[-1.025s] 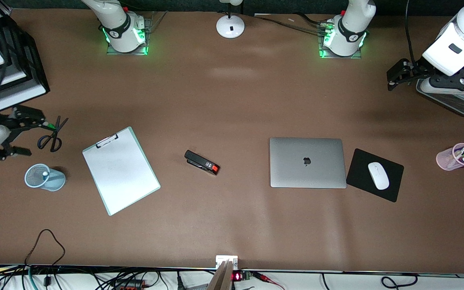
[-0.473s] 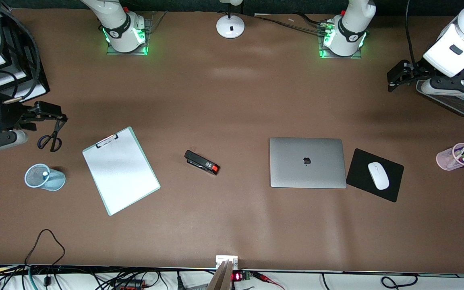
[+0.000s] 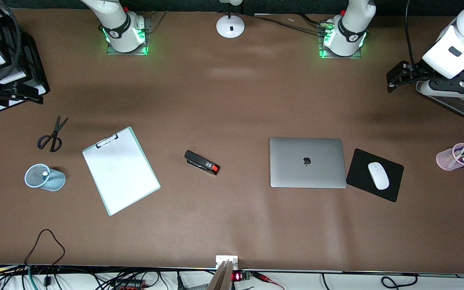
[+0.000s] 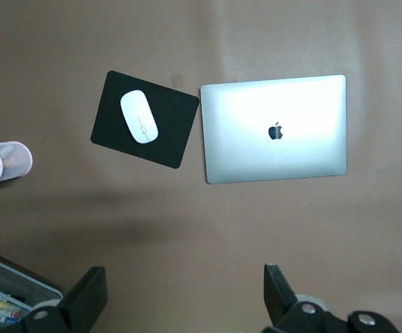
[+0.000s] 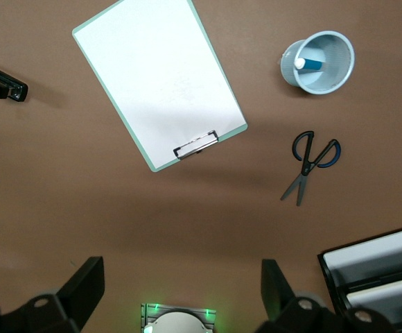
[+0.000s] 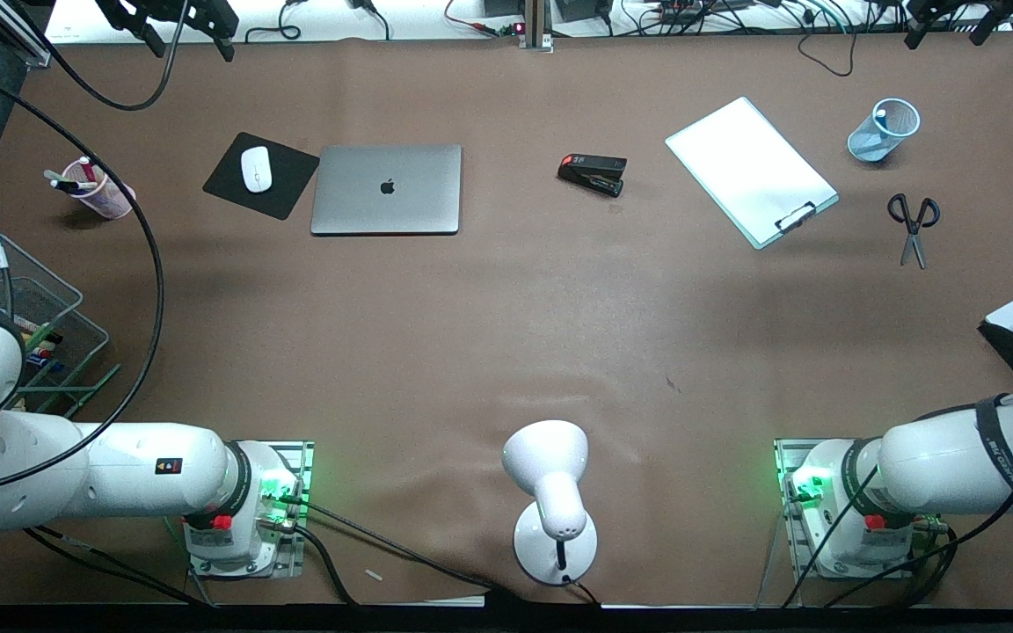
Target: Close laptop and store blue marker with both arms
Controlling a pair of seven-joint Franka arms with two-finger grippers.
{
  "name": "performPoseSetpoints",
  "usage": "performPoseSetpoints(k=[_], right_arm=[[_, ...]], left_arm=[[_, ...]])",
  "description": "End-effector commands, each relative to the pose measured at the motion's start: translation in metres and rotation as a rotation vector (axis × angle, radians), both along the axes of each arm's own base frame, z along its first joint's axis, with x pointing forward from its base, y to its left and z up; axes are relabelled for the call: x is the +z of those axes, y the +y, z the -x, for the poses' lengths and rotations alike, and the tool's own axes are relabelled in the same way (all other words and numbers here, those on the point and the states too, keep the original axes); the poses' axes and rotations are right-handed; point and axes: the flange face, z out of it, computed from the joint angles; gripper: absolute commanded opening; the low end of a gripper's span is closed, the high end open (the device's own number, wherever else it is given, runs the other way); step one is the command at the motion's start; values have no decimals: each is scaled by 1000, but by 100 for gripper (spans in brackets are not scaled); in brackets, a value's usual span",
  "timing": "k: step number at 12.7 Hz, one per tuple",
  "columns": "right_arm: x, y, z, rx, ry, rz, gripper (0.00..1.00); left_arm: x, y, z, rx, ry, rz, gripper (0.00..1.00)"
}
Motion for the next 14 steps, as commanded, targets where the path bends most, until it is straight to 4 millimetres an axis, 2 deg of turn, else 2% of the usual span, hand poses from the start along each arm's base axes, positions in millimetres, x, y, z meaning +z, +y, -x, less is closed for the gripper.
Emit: performPoseSetpoints(k=[1, 5, 8, 14], right_arm=[[6, -5, 10, -22, -20, 31, 100], [-3, -6, 42, -65, -75, 34, 100], [15, -1, 60, -108, -86, 39, 100], [22, -9, 60, -75, -136, 29, 100]], left_arm=[[6, 0, -5, -19, -7, 22, 100], [9, 0, -5, -18, -16, 24, 100], [12, 1, -6, -16, -22, 24, 100], [17, 2, -10, -16, -33, 23, 100]])
